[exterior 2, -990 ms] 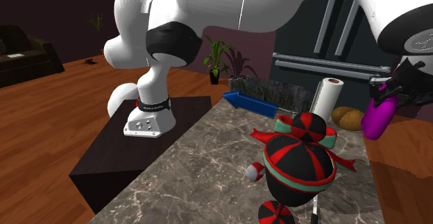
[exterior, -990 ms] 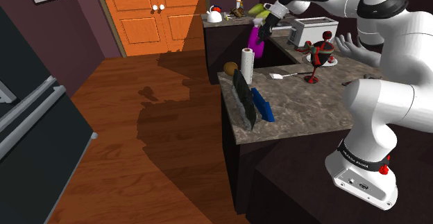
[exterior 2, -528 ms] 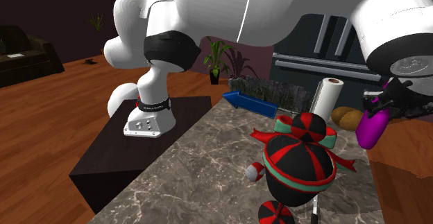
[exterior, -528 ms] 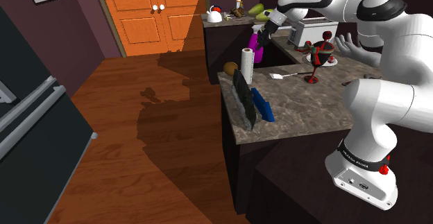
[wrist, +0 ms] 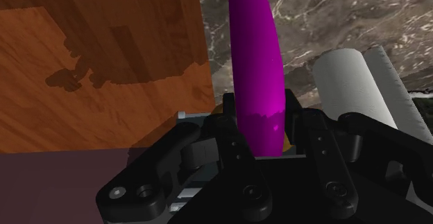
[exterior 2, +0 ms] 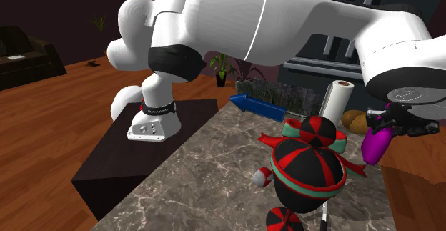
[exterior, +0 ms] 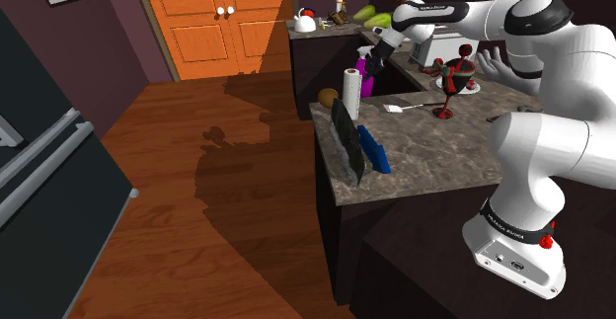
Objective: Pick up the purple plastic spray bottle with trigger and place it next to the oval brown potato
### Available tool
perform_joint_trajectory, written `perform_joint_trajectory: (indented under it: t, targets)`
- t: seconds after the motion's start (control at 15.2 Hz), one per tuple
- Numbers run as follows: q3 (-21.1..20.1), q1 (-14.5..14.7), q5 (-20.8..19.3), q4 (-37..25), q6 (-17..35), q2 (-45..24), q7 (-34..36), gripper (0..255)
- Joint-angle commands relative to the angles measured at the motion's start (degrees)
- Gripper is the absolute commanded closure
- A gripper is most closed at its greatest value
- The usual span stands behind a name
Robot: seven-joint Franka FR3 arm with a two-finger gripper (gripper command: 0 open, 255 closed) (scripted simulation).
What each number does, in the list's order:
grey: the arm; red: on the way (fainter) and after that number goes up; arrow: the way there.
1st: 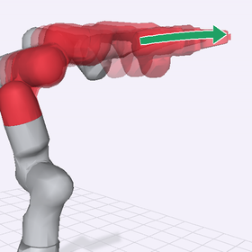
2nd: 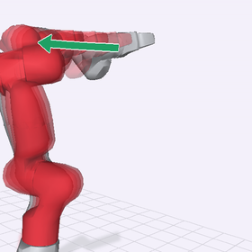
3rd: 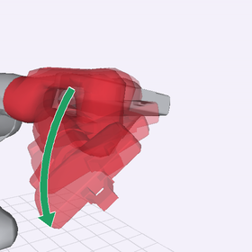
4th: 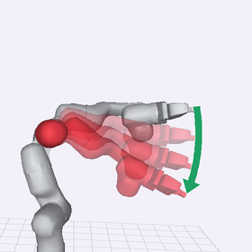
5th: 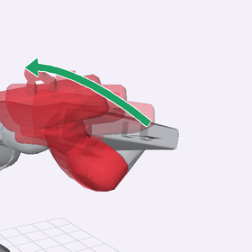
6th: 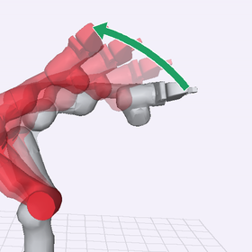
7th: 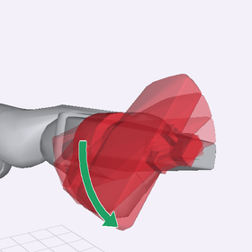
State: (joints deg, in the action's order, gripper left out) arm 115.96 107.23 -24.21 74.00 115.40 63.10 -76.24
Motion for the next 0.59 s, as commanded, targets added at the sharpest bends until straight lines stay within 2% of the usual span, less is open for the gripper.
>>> perform_joint_trajectory:
  t: [0.0,0.46,0.53]
  targets:
    - [0.25,0.26,-0.17,-0.14,0.35,0.39,-0.1,255]
    - [0.25,0.26,-0.17,-0.14,0.34,0.4,-0.1,255]
    - [0.25,0.27,-0.17,-0.15,0.34,0.4,-0.1,0]
